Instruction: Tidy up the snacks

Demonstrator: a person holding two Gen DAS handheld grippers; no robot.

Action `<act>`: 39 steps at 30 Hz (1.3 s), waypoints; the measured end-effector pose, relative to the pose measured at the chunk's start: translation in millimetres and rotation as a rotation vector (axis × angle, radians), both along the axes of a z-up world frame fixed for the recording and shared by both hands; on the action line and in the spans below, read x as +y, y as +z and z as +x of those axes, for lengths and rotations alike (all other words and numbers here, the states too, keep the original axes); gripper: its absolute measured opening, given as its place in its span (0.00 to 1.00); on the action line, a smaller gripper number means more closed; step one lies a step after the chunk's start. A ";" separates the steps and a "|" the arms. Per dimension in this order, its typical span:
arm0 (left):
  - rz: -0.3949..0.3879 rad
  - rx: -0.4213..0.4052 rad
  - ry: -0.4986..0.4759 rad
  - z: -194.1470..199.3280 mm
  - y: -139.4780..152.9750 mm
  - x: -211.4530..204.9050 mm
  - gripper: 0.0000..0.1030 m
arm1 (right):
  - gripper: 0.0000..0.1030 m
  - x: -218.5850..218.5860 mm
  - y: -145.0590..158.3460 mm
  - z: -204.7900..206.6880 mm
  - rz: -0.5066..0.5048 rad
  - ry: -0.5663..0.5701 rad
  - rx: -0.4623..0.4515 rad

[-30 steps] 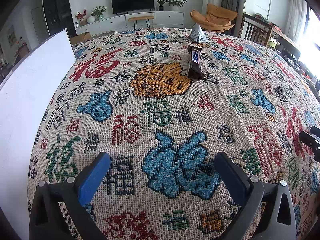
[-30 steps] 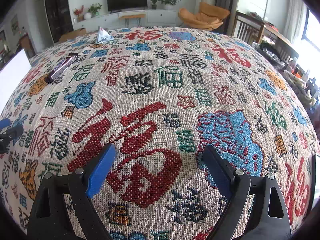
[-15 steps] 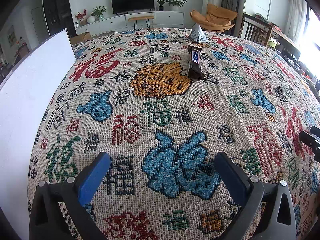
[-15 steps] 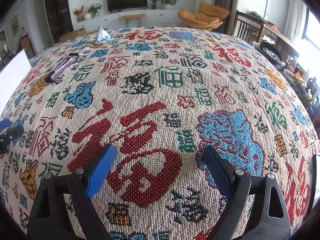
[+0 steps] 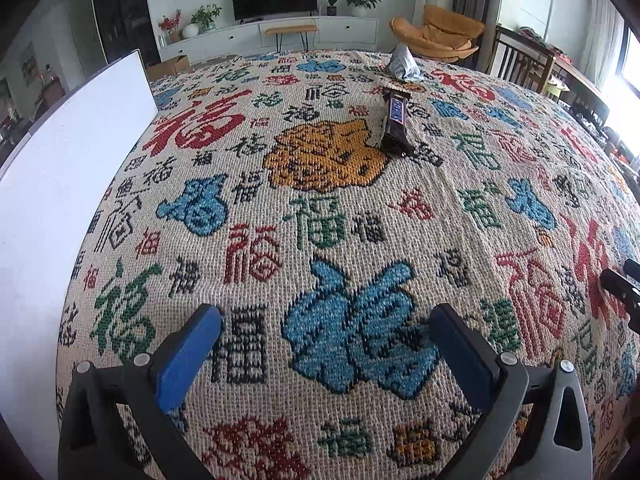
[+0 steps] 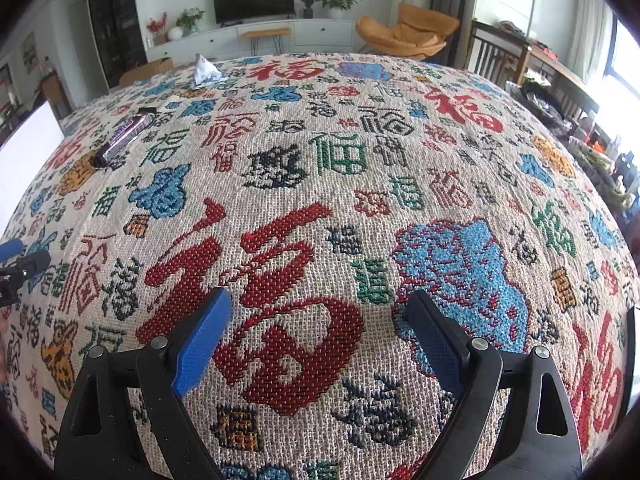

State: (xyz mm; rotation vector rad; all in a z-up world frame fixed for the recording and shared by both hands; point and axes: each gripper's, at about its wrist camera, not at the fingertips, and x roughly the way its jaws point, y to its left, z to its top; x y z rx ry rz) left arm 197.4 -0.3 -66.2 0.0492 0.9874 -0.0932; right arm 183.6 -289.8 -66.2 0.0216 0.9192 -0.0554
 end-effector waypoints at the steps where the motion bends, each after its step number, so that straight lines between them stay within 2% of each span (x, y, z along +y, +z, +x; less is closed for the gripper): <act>1: -0.006 0.018 -0.005 -1.3 1.1 -0.3 0.99 | 0.89 0.0 0.0 0.0 0.000 0.000 0.000; 3: -0.039 0.033 -0.048 1.1 7.9 -6.6 0.98 | 0.89 0.0 0.0 0.0 0.000 0.000 0.000; 5: -0.056 -0.016 -0.099 12.5 27.7 -16.2 0.97 | 0.89 0.4 0.0 0.0 0.002 0.000 0.000; 9: -0.020 -0.079 -0.182 63.6 62.1 -53.4 0.98 | 0.90 1.9 -0.1 0.1 0.008 0.000 0.001; 11: 0.024 -0.067 -0.187 100.6 59.6 -70.6 0.98 | 0.90 1.6 0.0 -0.2 0.009 0.000 0.001; 14: 0.097 0.003 -0.132 150.4 36.3 -78.7 0.96 | 0.90 1.6 -0.1 -0.1 0.010 -0.001 0.001; 15: 0.110 0.026 -0.119 161.3 27.4 -78.7 0.88 | 0.90 1.7 -0.1 -0.2 0.010 -0.001 0.001; 16: 0.120 0.043 -0.110 168.4 19.8 -77.5 0.74 | 0.90 1.5 -0.1 -0.1 0.010 -0.001 0.001; 17: 0.125 0.058 -0.107 173.3 13.8 -77.1 0.64 | 0.90 1.5 -0.1 -0.1 0.010 -0.001 0.001; 18: 0.099 0.063 -0.121 175.0 10.6 -74.6 0.50 | 0.90 2.4 -0.1 -0.2 0.010 -0.001 0.001; 19: 0.053 0.052 -0.134 172.5 11.2 -71.0 0.26 | 0.90 1.5 -0.1 -0.1 0.010 -0.001 0.001; 20: 0.034 0.057 -0.131 170.7 11.8 -68.7 0.17 | 0.90 2.1 -0.1 -0.2 0.010 -0.001 0.002; 21: 0.032 0.049 -0.119 166.9 13.6 -65.2 0.17 | 0.90 1.4 -0.2 -0.1 0.010 -0.001 0.002; 26: -0.078 0.014 -0.085 115.4 27.9 -25.1 0.17 | 0.90 1.9 -0.2 -0.2 0.010 -0.001 0.002; 32: -0.037 0.001 -0.085 25.8 22.1 25.6 0.17 | 0.90 1.2 -0.2 -0.1 0.010 -0.002 0.002; 33: -0.015 0.003 -0.086 16.3 16.6 29.9 0.21 | 0.90 1.3 -0.2 -0.1 0.010 -0.001 0.002; 34: 0.001 0.007 -0.090 10.7 10.9 33.5 0.34 | 0.90 1.1 -0.2 -0.1 0.010 -0.001 0.002; 35: 0.008 -0.018 -0.095 5.4 8.4 36.2 0.40 | 0.90 1.0 -0.2 -0.1 0.011 -0.001 0.002; 36: 0.027 -0.043 -0.087 3.2 7.3 38.7 0.66 | 0.90 1.2 -0.2 -0.1 0.010 -0.001 0.002; 37: 0.050 -0.053 -0.066 4.0 5.6 40.8 0.87 | 0.90 1.2 -0.1 -0.1 0.010 -0.001 0.002; 39: 0.038 -0.064 -0.052 9.3 1.5 45.4 0.91 | 0.90 1.1 -0.3 0.0 0.011 -0.001 0.002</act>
